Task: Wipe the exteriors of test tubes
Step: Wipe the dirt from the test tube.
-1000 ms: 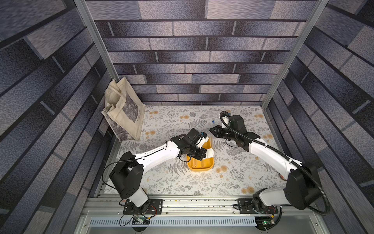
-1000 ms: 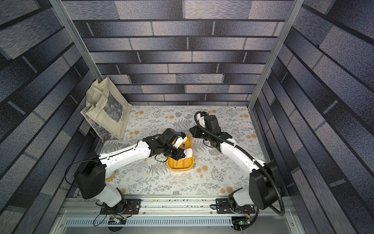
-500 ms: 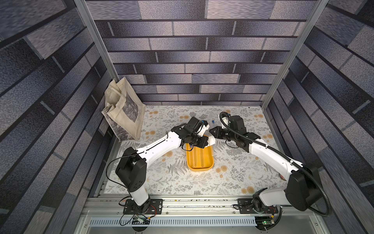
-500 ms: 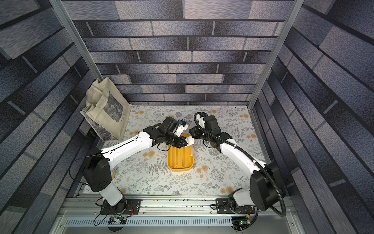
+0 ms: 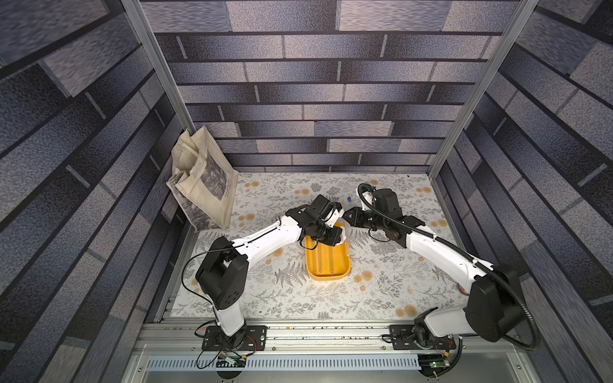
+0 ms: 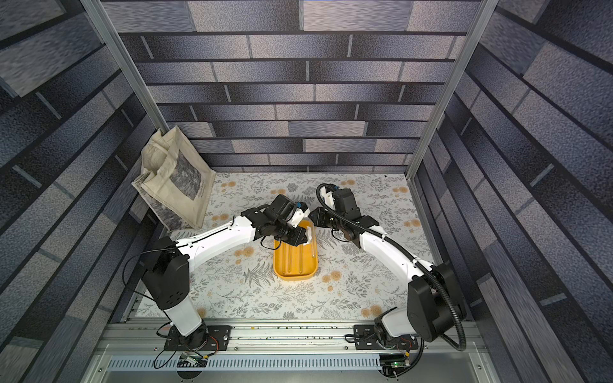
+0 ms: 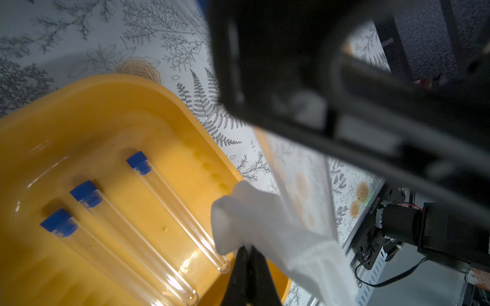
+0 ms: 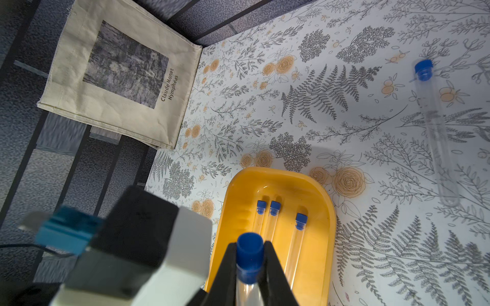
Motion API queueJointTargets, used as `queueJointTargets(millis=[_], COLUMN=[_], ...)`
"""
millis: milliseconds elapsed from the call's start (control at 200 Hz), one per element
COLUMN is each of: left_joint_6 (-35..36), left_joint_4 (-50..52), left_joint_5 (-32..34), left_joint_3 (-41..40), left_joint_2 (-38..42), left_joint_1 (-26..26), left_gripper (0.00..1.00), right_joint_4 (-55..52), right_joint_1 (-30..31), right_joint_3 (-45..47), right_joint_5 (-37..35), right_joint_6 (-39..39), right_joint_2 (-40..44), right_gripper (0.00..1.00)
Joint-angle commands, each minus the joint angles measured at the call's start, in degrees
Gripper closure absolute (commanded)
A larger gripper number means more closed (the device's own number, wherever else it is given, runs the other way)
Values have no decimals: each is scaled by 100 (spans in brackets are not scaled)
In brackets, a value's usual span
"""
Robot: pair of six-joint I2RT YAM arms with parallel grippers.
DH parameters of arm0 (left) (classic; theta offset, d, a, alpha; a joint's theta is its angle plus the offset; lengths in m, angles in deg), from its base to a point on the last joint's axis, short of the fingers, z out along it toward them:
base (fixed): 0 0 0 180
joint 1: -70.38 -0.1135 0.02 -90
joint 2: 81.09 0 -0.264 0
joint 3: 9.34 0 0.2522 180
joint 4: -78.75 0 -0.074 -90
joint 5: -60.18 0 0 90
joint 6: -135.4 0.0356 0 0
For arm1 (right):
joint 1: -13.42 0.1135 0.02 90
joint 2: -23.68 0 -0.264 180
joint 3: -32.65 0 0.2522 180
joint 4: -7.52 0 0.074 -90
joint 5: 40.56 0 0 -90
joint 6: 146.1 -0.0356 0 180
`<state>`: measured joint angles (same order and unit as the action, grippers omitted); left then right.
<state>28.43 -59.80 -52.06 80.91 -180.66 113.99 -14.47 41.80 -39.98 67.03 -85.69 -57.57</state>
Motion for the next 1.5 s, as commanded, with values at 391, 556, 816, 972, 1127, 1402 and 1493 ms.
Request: queueJointTargets(millis=[391, 556, 816, 972, 1127, 1402, 1493], left_joint_6=[-374, -304, -562, -460, -321, -56, 116], left_joint_4=[-593, -587, -466, -332, -935, -1512, -1666], left_joint_5=[172, 292, 1038, 1058, 562, 325, 408], left_joint_3=[-1162, -1125, -1158, -952, -1098, -1481, -1574], left_joint_2=[922, 947, 1004, 863, 1009, 1383, 1481], left_joint_1=[482, 324, -160, -89, 181, 353, 355], left_gripper=[97, 97, 96, 97, 96, 96, 96], right_joint_4=[-128, -117, -88, -10, 49, 171, 178], right_joint_1=[48, 49, 49, 45, 45, 48, 46], right_joint_3=[-164, -431, -516, -521, -494, -507, -485], right_joint_5=[130, 61, 174, 291, 163, 163, 205], right_joint_6=[136, 101, -96, -247, -237, -290, -316], right_joint_2=[-19, -149, -164, -153, -230, -409, -395], right_gripper=[86, 86, 86, 86, 86, 86, 86])
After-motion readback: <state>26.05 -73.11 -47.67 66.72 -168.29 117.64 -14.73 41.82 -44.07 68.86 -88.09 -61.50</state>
